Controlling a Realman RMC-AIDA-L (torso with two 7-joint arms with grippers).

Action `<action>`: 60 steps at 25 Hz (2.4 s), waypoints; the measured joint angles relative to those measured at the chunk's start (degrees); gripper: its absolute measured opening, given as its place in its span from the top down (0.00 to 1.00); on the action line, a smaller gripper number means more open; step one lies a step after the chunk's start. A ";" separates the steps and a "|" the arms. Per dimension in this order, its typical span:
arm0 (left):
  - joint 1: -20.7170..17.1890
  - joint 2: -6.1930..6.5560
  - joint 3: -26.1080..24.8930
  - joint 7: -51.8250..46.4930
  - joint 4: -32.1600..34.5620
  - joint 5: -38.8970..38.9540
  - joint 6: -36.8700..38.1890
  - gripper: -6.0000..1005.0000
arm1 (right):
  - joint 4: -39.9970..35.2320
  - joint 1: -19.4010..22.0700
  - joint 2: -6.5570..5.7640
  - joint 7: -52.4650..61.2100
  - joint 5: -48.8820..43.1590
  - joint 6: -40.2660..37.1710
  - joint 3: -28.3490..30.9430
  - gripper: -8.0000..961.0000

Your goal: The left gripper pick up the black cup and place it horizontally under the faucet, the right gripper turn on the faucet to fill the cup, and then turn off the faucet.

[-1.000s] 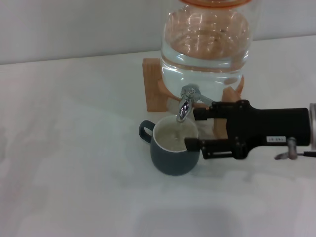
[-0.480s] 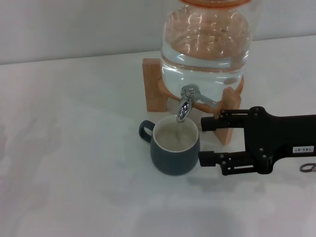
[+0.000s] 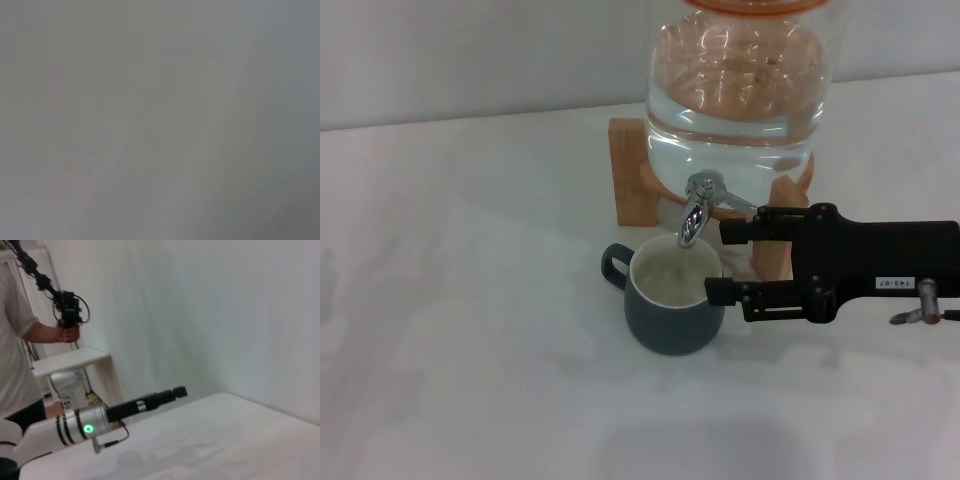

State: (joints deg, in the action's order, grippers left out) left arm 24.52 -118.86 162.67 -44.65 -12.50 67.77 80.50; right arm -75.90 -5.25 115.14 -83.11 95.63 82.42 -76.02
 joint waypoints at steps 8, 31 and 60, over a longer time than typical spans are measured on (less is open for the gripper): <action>-0.20 -0.08 0.01 0.00 0.12 -0.02 0.00 0.57 | 1.16 -0.49 0.00 -0.20 -1.69 -3.33 -0.36 0.20; -1.18 -0.24 -0.01 0.03 0.81 -0.26 0.53 0.57 | 2.68 0.15 -0.09 -2.61 -0.62 4.58 5.19 0.20; -0.62 0.09 -0.32 5.96 -0.86 8.99 0.09 0.57 | 62.27 -2.99 -0.10 -61.00 24.04 6.75 38.83 0.20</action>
State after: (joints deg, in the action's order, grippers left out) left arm 23.90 -118.77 162.35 -38.69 -13.37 76.75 80.59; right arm -13.64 -8.25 115.04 -144.11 119.67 89.17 -37.19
